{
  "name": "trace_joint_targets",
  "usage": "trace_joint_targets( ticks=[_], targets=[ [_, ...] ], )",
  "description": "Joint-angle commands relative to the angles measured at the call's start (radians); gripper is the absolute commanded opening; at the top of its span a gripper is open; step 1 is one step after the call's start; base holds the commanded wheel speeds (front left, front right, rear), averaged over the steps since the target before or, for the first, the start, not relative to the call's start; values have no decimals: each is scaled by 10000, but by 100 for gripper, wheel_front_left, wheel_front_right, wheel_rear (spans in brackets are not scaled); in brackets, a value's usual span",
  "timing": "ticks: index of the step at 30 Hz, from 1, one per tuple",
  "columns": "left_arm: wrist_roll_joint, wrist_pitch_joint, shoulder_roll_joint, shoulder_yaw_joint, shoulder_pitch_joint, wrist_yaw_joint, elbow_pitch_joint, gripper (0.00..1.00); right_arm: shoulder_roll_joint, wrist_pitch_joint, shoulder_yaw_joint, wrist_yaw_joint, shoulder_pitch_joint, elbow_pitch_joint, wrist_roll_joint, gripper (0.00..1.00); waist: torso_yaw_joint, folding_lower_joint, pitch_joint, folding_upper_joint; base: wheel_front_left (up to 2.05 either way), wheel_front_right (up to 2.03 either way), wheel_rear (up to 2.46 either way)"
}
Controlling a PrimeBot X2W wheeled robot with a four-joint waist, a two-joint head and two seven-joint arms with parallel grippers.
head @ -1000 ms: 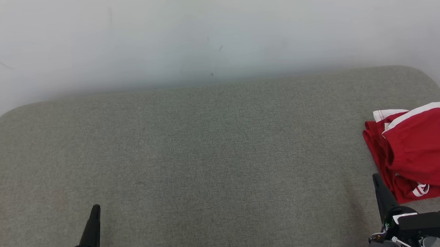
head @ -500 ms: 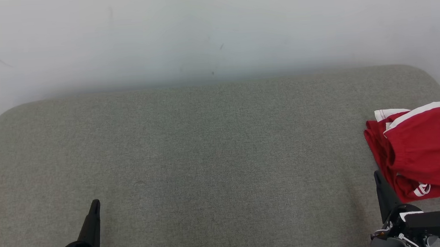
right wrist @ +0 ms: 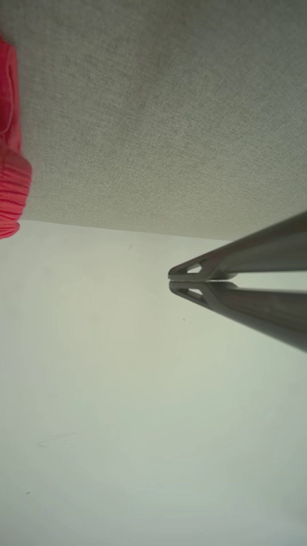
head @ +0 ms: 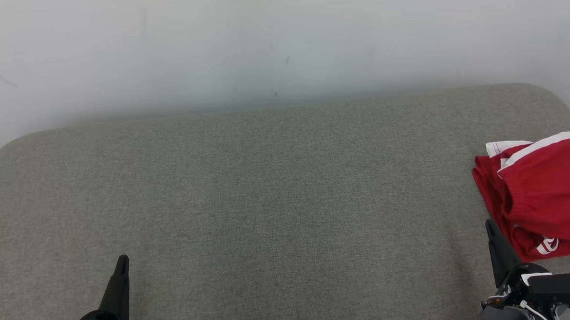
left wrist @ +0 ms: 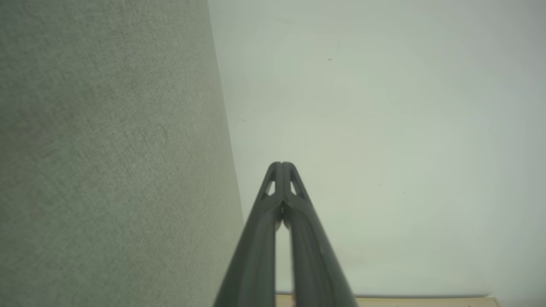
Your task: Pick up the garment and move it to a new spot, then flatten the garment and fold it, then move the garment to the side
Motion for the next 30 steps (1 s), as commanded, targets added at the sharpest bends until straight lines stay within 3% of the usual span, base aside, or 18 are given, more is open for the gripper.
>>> trace_joint_targets(
  ticks=[1, 30],
  targets=[
    [-44, 27, 54, 34, -111, -10, 18, 0, 17, 32, -24, 7, -68, -24, 12, 0, 0, 0, -1, -1, 0, 0, 0],
    [-45, 26, 54, 33, -110, -10, 17, 0, 16, 30, -21, 7, -67, -23, 14, 0, 0, 0, -1, -1, 0, 0, 0]
  ],
)
